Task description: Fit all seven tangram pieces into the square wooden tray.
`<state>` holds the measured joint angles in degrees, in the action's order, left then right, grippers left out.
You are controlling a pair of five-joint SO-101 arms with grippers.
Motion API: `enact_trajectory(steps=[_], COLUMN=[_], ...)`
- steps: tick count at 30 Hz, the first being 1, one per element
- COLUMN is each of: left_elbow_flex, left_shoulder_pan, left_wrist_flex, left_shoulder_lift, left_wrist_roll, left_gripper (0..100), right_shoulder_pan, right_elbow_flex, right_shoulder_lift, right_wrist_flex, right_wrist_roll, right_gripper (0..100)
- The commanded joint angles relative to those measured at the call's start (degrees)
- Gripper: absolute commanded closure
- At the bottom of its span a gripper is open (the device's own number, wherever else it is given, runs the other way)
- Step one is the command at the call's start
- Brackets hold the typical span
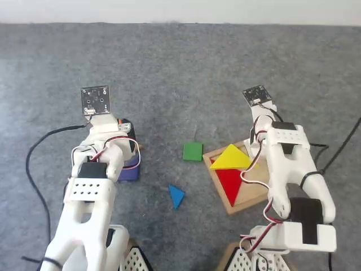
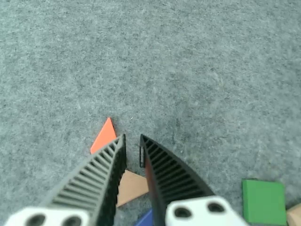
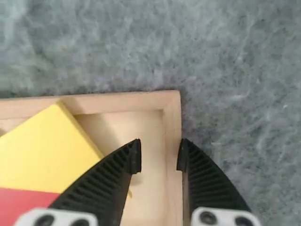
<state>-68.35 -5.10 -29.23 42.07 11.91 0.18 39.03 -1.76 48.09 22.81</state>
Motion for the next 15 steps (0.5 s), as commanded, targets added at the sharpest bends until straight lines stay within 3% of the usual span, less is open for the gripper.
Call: enact_trajectory(steps=[1, 6, 15], left_elbow_flex=[0.4, 0.4, 0.4], left_shoulder_pan=[0.3, 0.3, 0.2], left_wrist_flex=[1.5, 1.5, 1.5], left_shoulder_lift=[0.0, 0.0, 0.0], left_wrist_roll=[-0.8, -0.8, -0.8], left_gripper=[95, 95, 95], right_shoulder_pan=[0.1, -2.2, -8.6], right_elbow_flex=[-1.6, 2.6, 13.9], right_shoulder_lift=[-3.7, -9.4, -20.5], right_wrist_flex=[5.2, 10.0, 9.7], right_wrist_roll=[1.1, 5.7, 5.5], right_gripper=[85.7, 85.7, 85.7])
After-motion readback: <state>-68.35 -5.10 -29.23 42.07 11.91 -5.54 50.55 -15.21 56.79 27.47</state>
